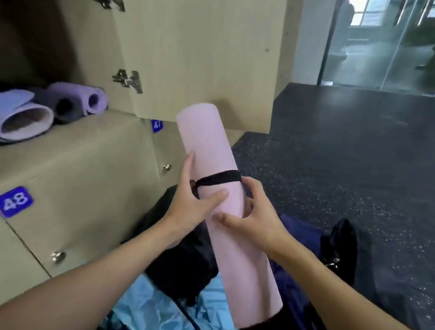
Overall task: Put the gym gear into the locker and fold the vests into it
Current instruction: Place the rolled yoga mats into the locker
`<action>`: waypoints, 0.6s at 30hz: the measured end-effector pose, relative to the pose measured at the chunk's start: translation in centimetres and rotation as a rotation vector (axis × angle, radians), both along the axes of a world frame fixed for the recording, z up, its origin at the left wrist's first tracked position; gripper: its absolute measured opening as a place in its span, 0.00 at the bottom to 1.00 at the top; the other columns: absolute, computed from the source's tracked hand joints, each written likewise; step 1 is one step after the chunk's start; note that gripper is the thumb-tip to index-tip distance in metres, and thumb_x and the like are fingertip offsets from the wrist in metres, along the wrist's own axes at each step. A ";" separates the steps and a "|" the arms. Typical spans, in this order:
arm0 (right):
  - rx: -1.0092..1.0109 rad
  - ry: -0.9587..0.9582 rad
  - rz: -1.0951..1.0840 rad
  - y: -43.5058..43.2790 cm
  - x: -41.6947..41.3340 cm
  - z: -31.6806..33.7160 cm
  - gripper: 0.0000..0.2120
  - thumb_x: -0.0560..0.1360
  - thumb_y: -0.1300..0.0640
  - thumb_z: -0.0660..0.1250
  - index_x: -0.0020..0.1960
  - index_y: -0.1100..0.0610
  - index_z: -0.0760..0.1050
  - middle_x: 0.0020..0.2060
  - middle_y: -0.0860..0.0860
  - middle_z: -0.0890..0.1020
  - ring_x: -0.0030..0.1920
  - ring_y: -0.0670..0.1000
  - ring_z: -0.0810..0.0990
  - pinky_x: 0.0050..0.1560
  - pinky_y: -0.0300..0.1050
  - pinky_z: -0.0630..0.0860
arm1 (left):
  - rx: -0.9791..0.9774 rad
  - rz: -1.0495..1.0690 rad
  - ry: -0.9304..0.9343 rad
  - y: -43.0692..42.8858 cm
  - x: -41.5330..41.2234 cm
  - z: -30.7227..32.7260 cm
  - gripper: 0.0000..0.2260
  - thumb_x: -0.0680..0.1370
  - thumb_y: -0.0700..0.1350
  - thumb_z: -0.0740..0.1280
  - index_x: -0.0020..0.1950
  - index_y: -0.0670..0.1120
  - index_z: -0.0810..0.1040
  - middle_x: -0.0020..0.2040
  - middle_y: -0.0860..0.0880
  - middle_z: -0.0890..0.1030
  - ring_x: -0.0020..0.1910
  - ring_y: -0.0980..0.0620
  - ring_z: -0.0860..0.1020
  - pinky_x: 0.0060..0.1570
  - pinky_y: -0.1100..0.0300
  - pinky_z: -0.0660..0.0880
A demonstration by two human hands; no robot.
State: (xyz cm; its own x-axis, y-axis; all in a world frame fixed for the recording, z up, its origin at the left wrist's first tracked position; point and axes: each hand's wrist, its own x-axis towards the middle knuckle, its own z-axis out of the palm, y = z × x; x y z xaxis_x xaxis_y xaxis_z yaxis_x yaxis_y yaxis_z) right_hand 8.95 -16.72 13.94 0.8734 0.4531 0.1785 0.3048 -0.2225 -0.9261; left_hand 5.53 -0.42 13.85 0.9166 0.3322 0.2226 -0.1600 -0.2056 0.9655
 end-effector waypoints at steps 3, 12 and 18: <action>-0.049 -0.061 0.167 3.8 -0.7 3.3 0.42 0.68 0.52 0.78 0.75 0.45 0.59 0.66 0.40 0.70 0.64 0.42 0.72 0.64 0.42 0.71 | -0.020 0.147 -0.093 4.3 -1.4 2.6 0.44 0.73 0.45 0.77 0.79 0.62 0.52 0.77 0.57 0.64 0.70 0.56 0.71 0.66 0.54 0.74; -0.243 -0.159 0.517 13.3 -0.4 7.5 0.45 0.67 0.49 0.80 0.73 0.38 0.55 0.61 0.32 0.68 0.63 0.40 0.71 0.61 0.38 0.69 | -0.110 0.535 -0.178 16.5 -6.4 9.5 0.42 0.75 0.53 0.73 0.77 0.67 0.47 0.78 0.58 0.61 0.70 0.51 0.71 0.60 0.45 0.78; -0.103 -0.116 0.638 21.0 0.7 8.2 0.39 0.67 0.54 0.80 0.74 0.44 0.66 0.62 0.35 0.76 0.59 0.32 0.75 0.64 0.37 0.73 | -0.026 0.673 -0.049 20.7 -7.9 8.9 0.43 0.75 0.53 0.72 0.78 0.66 0.44 0.72 0.55 0.63 0.66 0.50 0.71 0.37 0.66 0.78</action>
